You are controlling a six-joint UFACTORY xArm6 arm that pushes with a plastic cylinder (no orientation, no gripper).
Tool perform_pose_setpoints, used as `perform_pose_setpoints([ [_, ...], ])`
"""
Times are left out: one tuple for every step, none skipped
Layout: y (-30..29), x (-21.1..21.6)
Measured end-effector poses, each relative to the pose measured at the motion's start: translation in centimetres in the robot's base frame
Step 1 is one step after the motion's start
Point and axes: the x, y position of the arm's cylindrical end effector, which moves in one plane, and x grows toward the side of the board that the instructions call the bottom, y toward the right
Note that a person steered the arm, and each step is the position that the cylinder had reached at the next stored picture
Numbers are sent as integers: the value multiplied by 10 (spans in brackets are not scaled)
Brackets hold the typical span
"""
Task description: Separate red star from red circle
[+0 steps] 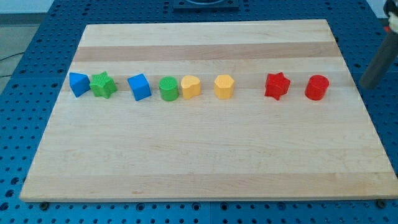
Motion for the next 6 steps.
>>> perform_pose_setpoints([
  [-61,3],
  [-107,-15],
  [-117,0],
  [-125,48],
  [-203,48],
  [-243,40],
])
